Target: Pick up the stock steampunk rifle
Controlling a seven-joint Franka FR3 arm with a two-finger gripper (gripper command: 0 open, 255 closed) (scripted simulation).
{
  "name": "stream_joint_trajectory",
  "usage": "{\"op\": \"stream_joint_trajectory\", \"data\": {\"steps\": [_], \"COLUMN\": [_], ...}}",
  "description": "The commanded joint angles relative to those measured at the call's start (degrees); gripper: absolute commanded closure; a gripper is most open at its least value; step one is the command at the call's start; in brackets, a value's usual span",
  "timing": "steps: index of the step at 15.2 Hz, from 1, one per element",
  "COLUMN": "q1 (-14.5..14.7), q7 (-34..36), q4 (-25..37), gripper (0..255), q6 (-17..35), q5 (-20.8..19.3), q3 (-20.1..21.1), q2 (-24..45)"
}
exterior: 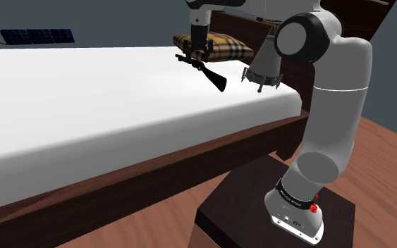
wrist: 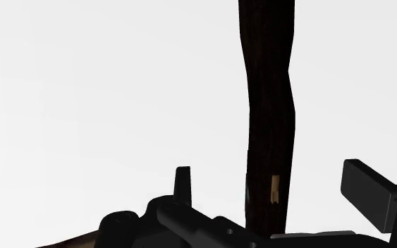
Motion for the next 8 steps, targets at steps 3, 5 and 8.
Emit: {"op": "stream_joint_trajectory", "data": {"steps": [3, 5, 8], "q1": [0.15, 0.14, 0.15], "q7": [0.17, 0.17, 0.18], "q4": [-0.95, -0.88, -0.86], "gripper": [255, 255, 255], "q6": [0.72, 0.69, 0.68], "q5": [-0.03, -0.03, -0.03], "q3": [0.06, 0.06, 0.06], "q2": [-0.26, -0.23, -0.22]}}
